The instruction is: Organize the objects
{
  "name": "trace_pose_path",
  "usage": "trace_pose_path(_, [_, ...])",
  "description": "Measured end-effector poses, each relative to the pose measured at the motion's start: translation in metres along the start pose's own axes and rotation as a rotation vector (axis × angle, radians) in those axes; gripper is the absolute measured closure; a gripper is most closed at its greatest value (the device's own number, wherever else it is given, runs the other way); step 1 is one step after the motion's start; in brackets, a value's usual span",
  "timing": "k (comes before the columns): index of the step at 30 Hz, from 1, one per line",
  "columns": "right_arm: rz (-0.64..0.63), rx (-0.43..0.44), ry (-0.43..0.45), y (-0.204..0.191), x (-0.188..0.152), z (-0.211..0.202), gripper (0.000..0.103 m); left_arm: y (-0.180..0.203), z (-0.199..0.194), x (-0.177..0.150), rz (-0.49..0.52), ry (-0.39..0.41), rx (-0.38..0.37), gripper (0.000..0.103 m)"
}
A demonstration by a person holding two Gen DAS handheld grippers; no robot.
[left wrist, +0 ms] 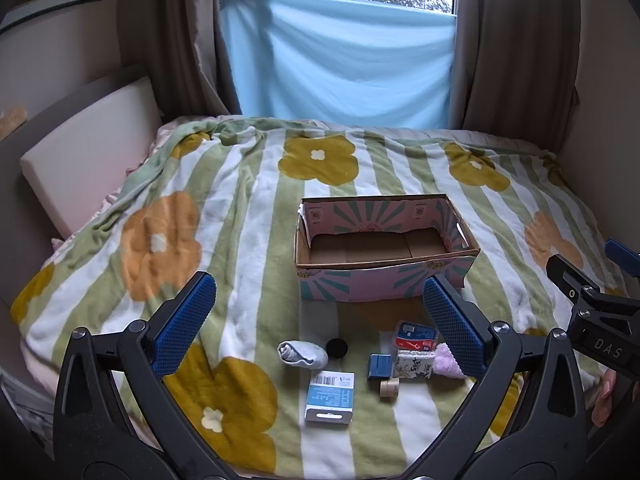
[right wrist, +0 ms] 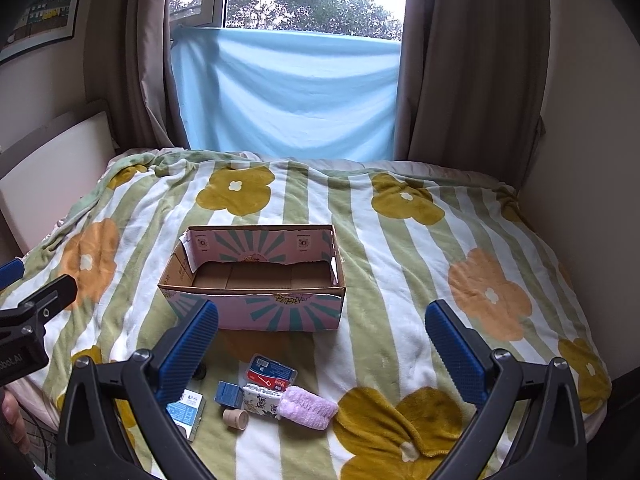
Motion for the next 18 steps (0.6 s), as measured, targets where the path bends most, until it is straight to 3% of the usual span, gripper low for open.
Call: trace_pose_path(18, [0.029,0.000,0.003,0.0054,0.0055,0.0030,0.001,-0.0026,0.0058,-0.0014,-0.005,-0.007,0.004,0.000])
Point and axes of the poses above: each gripper's, at about its wrist camera, not at the fingertips, and z roughly the way its jaws point, y to its right, x to its top, the point moved 9 cm from there along z, roughly the way its jaws point, and after that the axes turned 1 degree about -y, right-handed, at the moved point
